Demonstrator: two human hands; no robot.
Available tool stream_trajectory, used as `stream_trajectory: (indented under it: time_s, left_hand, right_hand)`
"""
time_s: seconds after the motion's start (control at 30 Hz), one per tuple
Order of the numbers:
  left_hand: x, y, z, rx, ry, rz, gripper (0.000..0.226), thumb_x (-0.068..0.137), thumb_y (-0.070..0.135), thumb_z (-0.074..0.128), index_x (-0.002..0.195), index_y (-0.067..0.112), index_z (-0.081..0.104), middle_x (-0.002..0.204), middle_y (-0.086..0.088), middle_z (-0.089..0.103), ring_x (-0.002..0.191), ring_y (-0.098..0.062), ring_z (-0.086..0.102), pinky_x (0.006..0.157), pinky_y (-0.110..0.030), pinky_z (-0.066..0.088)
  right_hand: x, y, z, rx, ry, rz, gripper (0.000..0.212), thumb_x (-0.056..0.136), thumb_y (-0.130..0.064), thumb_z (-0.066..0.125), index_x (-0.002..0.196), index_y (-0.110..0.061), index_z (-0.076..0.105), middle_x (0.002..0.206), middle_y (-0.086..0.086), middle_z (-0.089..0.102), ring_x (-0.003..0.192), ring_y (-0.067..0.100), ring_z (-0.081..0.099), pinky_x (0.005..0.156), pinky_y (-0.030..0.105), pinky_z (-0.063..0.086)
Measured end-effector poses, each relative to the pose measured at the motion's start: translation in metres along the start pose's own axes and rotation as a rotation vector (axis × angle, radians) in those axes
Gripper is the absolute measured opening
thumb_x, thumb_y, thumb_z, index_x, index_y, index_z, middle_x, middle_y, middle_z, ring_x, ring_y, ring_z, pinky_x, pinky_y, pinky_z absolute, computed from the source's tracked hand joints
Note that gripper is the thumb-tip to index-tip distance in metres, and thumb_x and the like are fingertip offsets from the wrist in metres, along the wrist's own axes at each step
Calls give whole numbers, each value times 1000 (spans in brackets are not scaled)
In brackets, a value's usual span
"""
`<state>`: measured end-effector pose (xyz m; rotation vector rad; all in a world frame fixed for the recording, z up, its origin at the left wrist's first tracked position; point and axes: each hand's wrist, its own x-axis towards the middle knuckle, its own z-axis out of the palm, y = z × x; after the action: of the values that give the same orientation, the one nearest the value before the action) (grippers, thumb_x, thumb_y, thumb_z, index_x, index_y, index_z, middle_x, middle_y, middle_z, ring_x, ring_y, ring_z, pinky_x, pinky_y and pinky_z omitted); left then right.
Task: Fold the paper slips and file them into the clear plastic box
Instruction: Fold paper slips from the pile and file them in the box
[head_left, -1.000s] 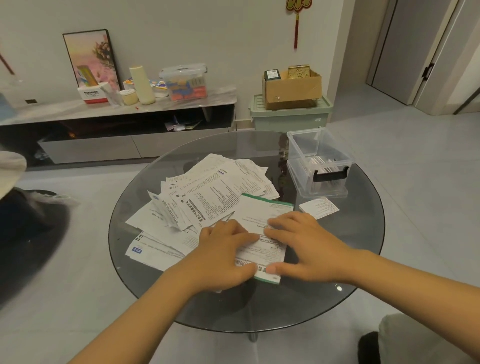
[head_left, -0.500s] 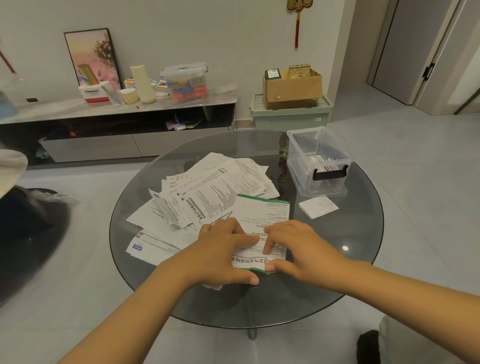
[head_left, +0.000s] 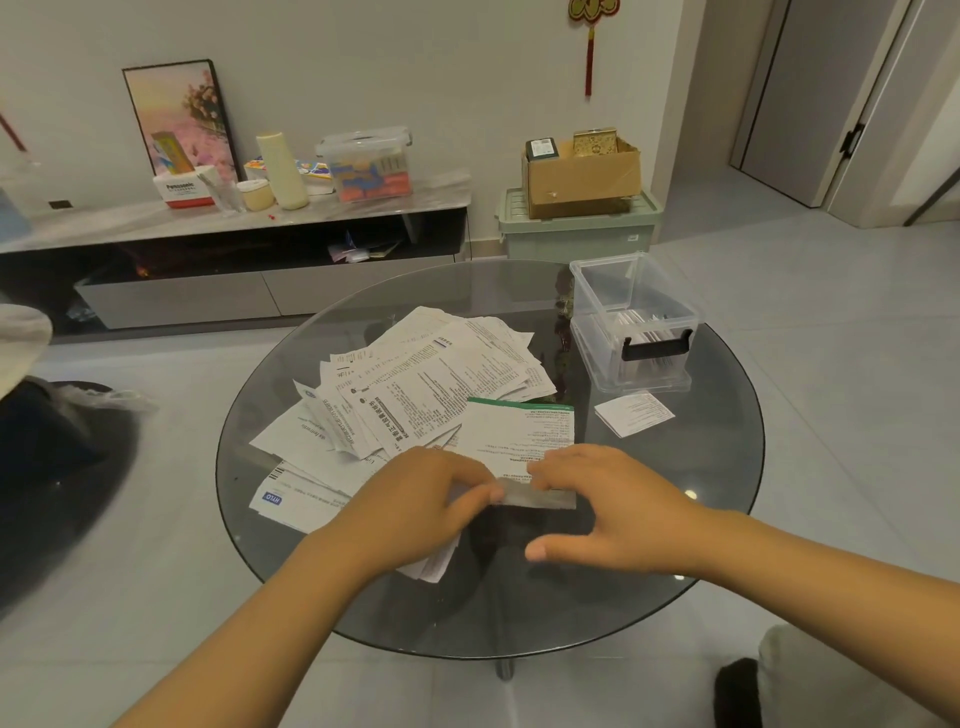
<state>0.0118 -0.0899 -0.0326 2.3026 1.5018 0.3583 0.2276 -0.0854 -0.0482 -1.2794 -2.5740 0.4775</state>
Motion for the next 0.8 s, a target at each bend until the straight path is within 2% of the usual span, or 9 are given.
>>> stream_trajectory:
  time_s: [0.07,0.13,0.2,0.27,0.37,0.47,0.57,0.7,0.8]
  left_hand:
    - [0,0,1,-51,66,-27,32,88,54,45,78,31,65,76,10,65,74,-6,57,71,-35,48]
    - [1,1,1,-106,112,-44,29,82,56,48,69,32,58,70,10,61,70,-5,55,67,-33,46]
    - [3,3,0,-170,130,-89,20,80,54,61,78,35,57,78,13,62,75,-3,56,70,-28,47]
    - [4,3,0,-234,153,-162,27,76,45,72,94,37,54,91,16,61,81,-4,59,74,-26,50]
    - [8,4,4,-243,193,-223,68,71,37,78,127,37,39,109,11,54,87,-7,58,80,-24,49]
    - [11,6,15,-258,156,-215,101,67,35,81,145,33,16,140,4,37,122,-15,44,100,-24,37]
    - [13,9,23,-220,97,-217,103,74,33,77,148,33,5,148,2,23,133,-14,28,94,-17,24]
    - [15,8,22,-185,44,-270,92,82,26,70,147,40,6,149,0,14,128,-20,38,97,-20,32]
    - [16,5,19,-150,8,-312,91,83,23,69,147,43,7,154,4,4,128,-24,40,103,-29,38]
  right_hand:
    - [2,3,1,31,46,67,34,85,-44,60,105,-17,62,105,-1,65,101,17,56,86,33,45]
    - [3,6,-1,118,95,153,27,86,-36,59,99,-13,64,94,3,68,90,20,60,79,36,48]
    - [6,8,-3,207,131,214,15,86,-30,60,93,-17,64,87,0,68,83,17,61,75,30,48]
    - [7,9,-3,268,164,254,3,86,-25,61,87,-27,60,82,-5,65,78,14,59,68,22,45]
    - [11,13,3,329,185,313,29,82,-27,65,107,-14,57,97,2,66,89,20,61,80,35,50]
    - [13,10,10,340,184,326,48,79,-30,70,119,-17,47,111,2,60,100,18,55,82,29,47]
    - [15,9,15,246,192,345,69,76,-37,72,132,-26,34,119,4,49,114,21,43,90,29,39]
    - [15,8,9,185,250,313,87,79,-32,71,144,-34,14,129,-4,40,122,18,28,97,27,23]
    - [12,7,2,16,213,229,79,85,-29,64,145,-41,14,148,-9,19,134,14,10,107,31,12]
